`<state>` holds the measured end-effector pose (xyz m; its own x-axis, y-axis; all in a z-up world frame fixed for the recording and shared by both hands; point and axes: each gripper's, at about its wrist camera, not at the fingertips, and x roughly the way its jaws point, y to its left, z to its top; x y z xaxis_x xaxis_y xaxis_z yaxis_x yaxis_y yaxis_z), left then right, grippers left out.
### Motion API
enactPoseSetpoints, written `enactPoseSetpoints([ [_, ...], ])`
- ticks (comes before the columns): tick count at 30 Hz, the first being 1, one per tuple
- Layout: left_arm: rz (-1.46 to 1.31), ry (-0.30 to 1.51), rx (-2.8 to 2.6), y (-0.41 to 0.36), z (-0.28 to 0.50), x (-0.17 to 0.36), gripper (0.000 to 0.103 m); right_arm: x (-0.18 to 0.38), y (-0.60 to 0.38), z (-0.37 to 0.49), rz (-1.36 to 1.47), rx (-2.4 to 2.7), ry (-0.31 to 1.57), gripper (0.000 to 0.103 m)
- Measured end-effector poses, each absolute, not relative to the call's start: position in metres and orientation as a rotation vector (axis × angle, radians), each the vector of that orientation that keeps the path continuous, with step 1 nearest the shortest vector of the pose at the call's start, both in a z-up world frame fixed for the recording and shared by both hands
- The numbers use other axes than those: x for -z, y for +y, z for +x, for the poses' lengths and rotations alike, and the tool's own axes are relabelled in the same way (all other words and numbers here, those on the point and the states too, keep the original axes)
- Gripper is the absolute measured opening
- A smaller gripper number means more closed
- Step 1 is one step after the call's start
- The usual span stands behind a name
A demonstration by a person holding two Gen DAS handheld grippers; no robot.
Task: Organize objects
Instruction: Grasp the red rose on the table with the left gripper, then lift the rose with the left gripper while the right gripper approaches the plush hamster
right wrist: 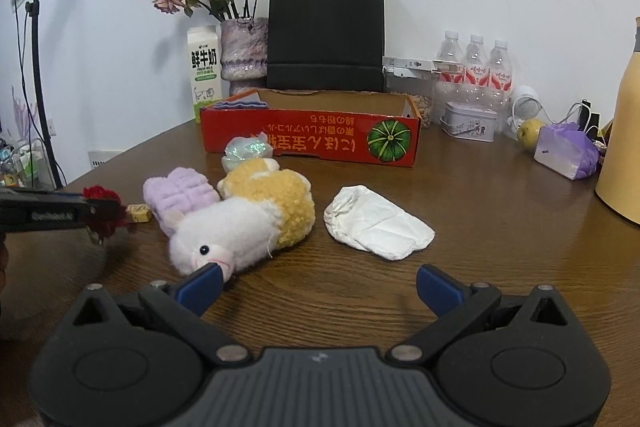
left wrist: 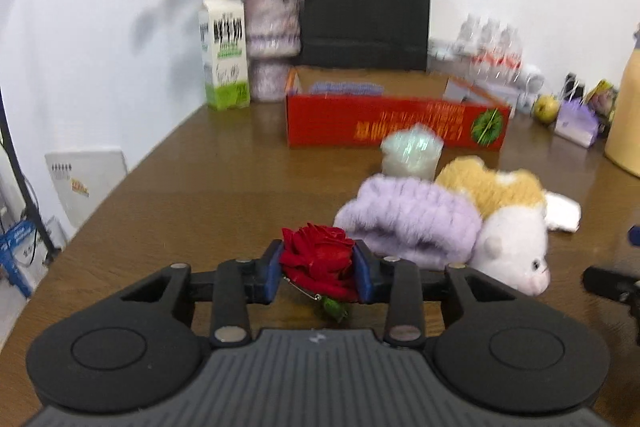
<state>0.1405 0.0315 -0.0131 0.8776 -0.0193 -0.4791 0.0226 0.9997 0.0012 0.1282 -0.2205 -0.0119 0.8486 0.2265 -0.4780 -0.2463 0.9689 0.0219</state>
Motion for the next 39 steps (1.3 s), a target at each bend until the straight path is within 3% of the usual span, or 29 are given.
enactPoseSetpoints([
  [14,0.087,0.287,0.011,0.028,0.162,-0.041,0.036,0.014,-0.219,0.134,-0.027,-0.245,0.505,0.103],
  [22,0.032,0.313,-0.039,0.046,0.178,-0.010,0.036,0.015,-0.214,0.140,-0.025,-0.238,0.531,0.103],
  [39,-0.036,0.336,-0.019,0.064,0.166,-0.007,0.036,-0.010,-0.186,0.180,0.020,-0.183,0.481,0.103],
])
